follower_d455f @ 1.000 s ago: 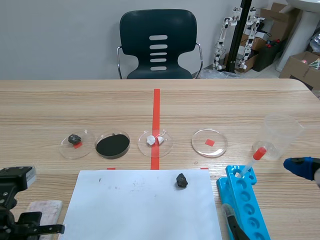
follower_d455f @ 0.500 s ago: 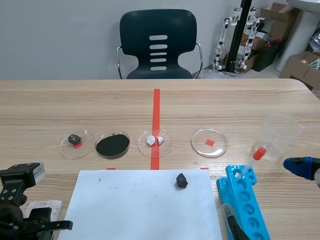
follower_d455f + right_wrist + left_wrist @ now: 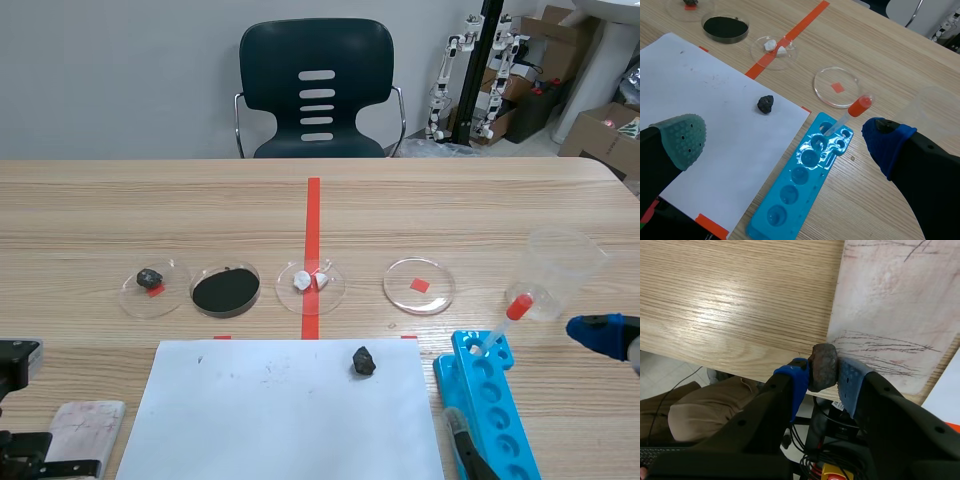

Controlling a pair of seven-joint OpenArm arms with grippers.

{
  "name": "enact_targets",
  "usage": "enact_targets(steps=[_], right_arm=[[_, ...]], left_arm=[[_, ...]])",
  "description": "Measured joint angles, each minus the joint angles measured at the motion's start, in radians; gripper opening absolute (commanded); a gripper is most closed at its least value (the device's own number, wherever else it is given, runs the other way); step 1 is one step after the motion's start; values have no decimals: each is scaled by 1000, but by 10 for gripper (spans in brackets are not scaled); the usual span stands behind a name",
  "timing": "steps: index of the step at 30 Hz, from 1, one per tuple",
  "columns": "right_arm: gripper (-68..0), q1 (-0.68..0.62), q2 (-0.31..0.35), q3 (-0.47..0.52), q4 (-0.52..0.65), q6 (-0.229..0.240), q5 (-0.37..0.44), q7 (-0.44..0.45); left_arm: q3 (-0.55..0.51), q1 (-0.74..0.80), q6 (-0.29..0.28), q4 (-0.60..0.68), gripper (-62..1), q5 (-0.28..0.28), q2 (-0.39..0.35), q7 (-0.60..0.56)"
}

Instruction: Rub the mineral on the streak plate below the first streak

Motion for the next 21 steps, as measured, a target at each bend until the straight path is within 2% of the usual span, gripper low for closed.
enact_targets(steps=[5,11,17,21], right_arm=[[4,0,0,0,0,0,0,0],[4,0,0,0,0,0,0,0],[4,0,0,0,0,0,0,0],[4,0,0,0,0,0,0,0]], left_arm=[[0,0,0,0,-492,0,0,-22],[0,0,-10,0,-492,-18,0,-159],[0,13,-90,25,-492,-43,0,-384],[-1,28,-129,36,-492,-53,0,-640]])
